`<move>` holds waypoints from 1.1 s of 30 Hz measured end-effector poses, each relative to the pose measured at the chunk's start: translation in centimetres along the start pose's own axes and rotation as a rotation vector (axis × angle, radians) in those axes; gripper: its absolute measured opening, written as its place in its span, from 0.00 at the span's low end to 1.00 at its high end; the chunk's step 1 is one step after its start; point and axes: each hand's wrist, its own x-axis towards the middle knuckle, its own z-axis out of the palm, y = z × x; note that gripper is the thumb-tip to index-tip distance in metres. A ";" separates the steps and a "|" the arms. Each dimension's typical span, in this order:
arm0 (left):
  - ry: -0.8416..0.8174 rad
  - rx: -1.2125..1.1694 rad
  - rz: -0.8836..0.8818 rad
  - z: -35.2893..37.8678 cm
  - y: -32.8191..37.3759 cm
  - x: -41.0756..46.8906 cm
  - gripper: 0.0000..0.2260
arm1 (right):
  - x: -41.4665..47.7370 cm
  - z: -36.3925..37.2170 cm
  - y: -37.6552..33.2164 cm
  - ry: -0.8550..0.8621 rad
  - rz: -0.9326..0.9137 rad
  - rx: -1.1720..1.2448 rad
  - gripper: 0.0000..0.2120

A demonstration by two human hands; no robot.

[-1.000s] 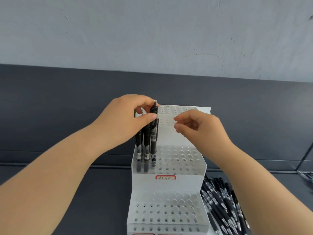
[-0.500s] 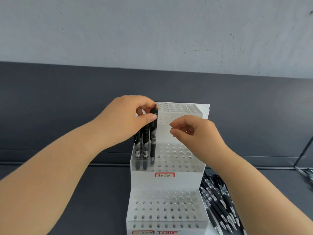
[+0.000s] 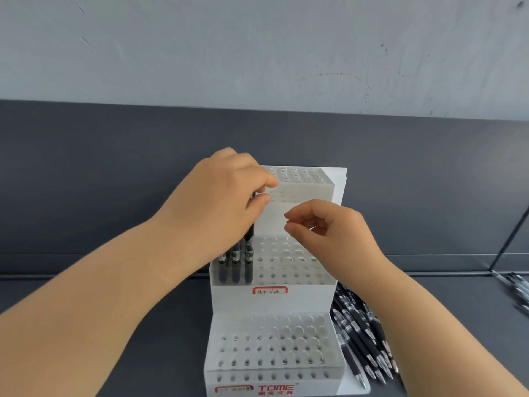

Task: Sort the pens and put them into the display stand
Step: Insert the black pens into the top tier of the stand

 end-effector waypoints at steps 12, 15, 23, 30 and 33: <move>-0.098 0.022 0.167 8.5 10.7 0.7 0.11 | -2.8 -7.6 7.2 0.044 0.065 -0.041 0.06; -0.174 -0.005 0.118 11.6 13.2 0.4 0.12 | -3.8 -10.0 10.8 0.045 0.175 -0.063 0.05; -0.463 -0.133 -0.278 19.2 18.9 -2.1 0.06 | -7.4 -12.9 21.6 -0.105 0.531 -0.240 0.02; -0.625 -0.048 -0.425 23.9 22.3 -2.8 0.07 | -7.7 -13.2 25.8 -0.234 0.663 -0.301 0.09; -0.640 -0.046 -0.469 25.5 23.8 -2.2 0.07 | -6.8 -13.2 26.0 -0.335 0.686 -0.307 0.16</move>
